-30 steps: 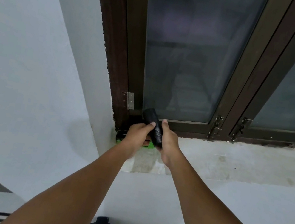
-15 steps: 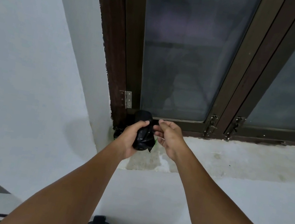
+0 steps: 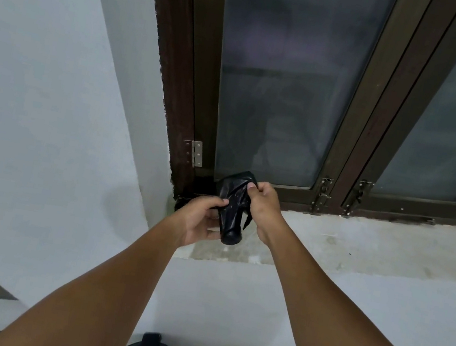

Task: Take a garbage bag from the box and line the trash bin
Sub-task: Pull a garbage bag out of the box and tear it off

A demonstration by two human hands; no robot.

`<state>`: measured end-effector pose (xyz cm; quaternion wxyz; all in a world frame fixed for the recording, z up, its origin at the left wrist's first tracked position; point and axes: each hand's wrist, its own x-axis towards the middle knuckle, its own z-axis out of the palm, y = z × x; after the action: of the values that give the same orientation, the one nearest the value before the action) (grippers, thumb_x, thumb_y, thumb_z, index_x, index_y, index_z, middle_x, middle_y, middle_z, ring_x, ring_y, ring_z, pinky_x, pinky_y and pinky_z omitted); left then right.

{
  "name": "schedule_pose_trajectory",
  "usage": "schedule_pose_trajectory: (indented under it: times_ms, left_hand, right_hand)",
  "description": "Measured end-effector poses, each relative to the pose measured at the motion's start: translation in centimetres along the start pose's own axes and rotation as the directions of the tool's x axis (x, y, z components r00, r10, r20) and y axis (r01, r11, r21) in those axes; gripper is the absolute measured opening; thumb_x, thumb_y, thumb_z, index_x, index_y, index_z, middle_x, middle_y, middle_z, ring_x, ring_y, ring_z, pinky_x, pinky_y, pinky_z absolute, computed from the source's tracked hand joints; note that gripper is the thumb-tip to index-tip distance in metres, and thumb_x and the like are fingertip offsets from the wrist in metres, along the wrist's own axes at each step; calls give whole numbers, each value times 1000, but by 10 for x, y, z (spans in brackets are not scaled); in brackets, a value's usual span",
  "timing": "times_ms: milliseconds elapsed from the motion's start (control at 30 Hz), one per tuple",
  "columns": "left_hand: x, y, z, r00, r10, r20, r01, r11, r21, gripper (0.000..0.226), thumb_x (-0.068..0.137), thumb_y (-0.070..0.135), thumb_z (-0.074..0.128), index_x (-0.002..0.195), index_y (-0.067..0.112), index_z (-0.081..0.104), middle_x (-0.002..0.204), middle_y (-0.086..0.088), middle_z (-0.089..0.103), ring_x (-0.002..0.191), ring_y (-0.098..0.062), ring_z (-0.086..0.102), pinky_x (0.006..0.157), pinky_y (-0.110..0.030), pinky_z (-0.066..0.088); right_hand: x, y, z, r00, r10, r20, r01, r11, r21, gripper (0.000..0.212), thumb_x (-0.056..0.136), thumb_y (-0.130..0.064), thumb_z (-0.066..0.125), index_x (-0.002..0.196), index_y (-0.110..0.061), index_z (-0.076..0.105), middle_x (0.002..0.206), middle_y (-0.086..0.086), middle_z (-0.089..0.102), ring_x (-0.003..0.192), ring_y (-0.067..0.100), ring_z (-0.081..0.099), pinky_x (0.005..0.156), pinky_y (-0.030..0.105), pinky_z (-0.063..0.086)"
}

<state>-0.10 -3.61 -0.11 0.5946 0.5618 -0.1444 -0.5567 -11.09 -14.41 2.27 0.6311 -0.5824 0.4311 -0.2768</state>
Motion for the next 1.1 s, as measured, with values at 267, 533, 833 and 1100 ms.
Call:
schedule_pose_trajectory:
  times_ms: [267, 533, 833, 1100]
  left_hand:
    - [-7, 0, 12, 999, -20, 40, 26, 990, -139, 33, 91, 30, 66, 120, 15, 66, 106, -13, 72, 87, -24, 63, 70, -32, 52]
    - [-3, 12, 3, 998, -64, -21, 60, 986, -157, 40, 86, 37, 59, 116, 11, 66, 105, -15, 71, 85, -29, 67, 61, -29, 52]
    - [0, 21, -1, 998, -4, -69, 12, 993, 119, 71, 63, 22, 93, 127, 12, 65, 122, -14, 72, 110, -31, 69, 86, -44, 58]
    - [-6, 18, -4, 997, -58, -45, 61, 996, 60, 37, 86, 16, 63, 122, 9, 62, 111, -15, 70, 90, -26, 64, 68, -32, 52]
  right_hand:
    - [-9, 1, 0, 988, 155, 10, -152, 952, 266, 18, 106, -6, 41, 115, -13, 55, 114, 16, 67, 98, 29, 66, 91, 51, 60]
    - [-15, -6, -17, 963, 261, 69, -269, 949, 165, 33, 98, -45, 57, 105, -14, 65, 89, 3, 68, 73, 19, 57, 57, 32, 43]
    - [-9, 4, -23, 974, 186, 127, -199, 974, 105, 14, 89, -7, 64, 103, -11, 68, 94, 12, 72, 80, 23, 68, 61, 31, 55]
    - [-4, 8, -17, 990, 128, 59, -130, 991, 34, 31, 91, 8, 50, 107, -15, 64, 102, 14, 70, 88, 29, 67, 73, 43, 62]
